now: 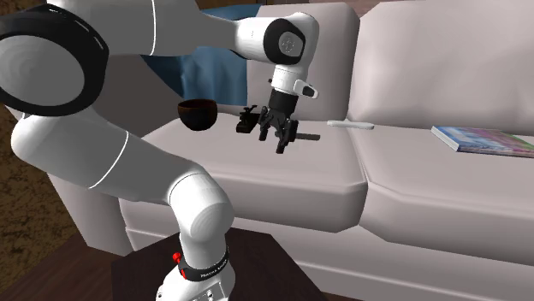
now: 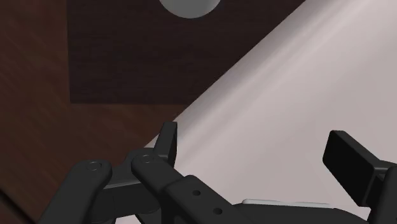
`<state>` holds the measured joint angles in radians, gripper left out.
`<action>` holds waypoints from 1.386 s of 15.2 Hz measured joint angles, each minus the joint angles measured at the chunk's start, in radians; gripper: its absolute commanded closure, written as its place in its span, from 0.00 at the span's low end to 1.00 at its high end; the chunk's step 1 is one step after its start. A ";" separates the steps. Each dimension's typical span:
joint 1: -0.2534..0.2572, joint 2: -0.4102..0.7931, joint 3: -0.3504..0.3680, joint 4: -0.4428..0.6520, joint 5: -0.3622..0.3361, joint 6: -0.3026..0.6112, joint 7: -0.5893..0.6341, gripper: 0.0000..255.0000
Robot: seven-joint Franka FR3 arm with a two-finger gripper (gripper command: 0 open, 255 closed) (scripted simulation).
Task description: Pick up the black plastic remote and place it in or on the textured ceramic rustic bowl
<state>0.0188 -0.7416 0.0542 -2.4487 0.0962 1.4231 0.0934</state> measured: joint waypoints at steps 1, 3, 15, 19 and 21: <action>0.000 0.000 0.000 0.000 0.000 0.000 0.000 0.00; -0.003 0.025 0.032 0.010 0.024 0.029 0.056 0.00; -0.072 0.345 0.293 0.205 0.094 0.293 0.605 0.00; -0.103 0.493 0.362 0.316 0.043 0.365 0.802 0.00; -0.116 0.564 0.386 0.387 0.004 0.375 0.898 0.00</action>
<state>-0.0971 -0.1779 0.4406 -2.0619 0.1000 1.7984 0.9918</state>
